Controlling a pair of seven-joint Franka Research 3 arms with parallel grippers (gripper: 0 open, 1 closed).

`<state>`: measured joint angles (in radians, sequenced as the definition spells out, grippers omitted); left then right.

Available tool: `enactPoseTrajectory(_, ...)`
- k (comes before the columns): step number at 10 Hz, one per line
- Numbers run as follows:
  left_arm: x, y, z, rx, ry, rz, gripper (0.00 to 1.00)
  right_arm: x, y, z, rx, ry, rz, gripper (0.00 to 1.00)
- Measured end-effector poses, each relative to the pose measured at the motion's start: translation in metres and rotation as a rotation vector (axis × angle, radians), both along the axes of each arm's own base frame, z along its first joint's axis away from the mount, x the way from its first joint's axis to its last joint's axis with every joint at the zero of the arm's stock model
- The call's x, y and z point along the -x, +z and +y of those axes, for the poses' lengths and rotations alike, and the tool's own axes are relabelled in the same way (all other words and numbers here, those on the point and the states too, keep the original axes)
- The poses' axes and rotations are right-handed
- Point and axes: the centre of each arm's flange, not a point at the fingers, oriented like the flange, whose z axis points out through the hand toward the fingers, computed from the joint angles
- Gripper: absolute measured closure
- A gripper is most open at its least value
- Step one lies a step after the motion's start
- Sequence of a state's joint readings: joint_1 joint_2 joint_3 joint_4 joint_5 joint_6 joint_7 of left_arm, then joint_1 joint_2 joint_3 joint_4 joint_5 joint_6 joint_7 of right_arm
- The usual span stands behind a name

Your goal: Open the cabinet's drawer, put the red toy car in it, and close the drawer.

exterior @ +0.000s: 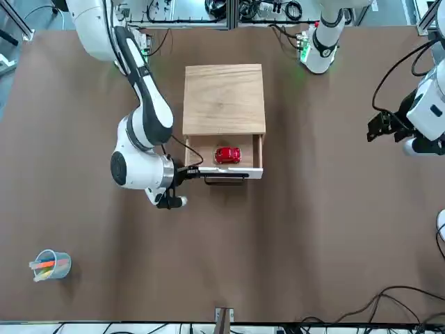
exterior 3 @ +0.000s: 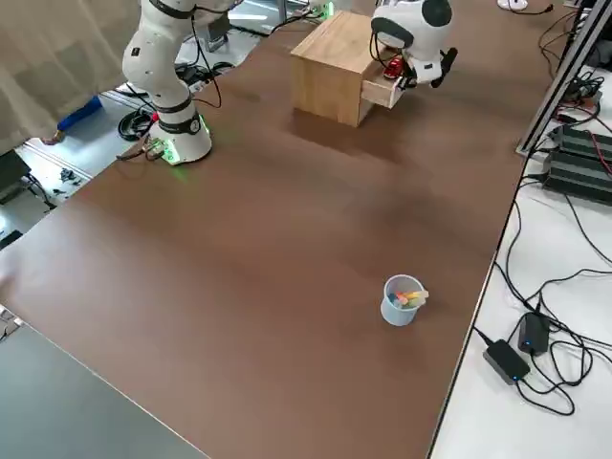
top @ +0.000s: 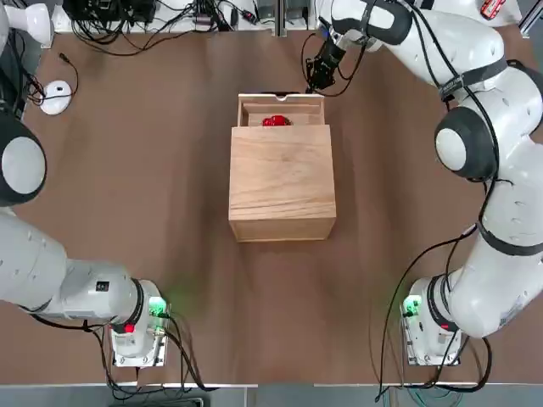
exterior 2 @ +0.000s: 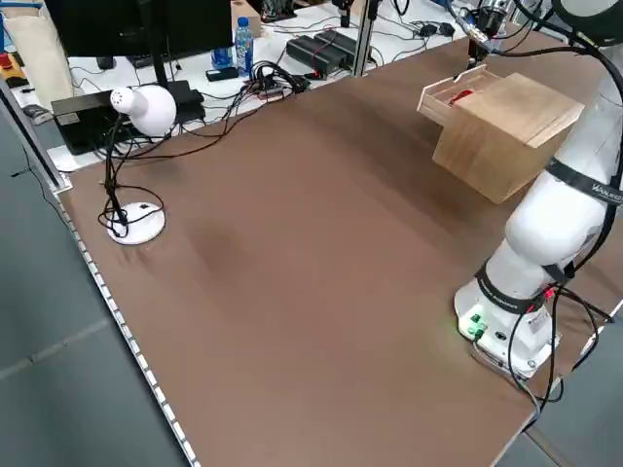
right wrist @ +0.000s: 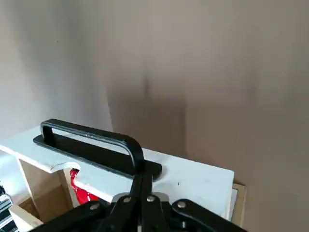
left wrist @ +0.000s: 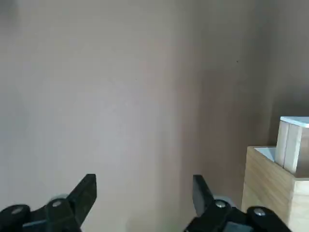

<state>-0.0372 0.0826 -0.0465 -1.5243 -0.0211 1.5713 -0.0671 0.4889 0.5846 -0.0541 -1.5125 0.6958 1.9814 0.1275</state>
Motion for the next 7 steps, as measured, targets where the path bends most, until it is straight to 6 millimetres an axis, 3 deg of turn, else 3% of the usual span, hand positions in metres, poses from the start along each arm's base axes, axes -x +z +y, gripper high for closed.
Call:
enactPoseTrajectory(3, 0.006, -0.004, 0.008, -0.015, 0.011, -0.038, 0.03, 0.003, 0.006, 0.001, -0.009, 0.038, 0.053, 0.97)
enactPoseTrajectory(7, 0.014, -0.006, 0.009, -0.016, 0.014, -0.039, 0.00, 0.001, 0.003, 0.000, -0.017, 0.051, 0.087, 0.97)
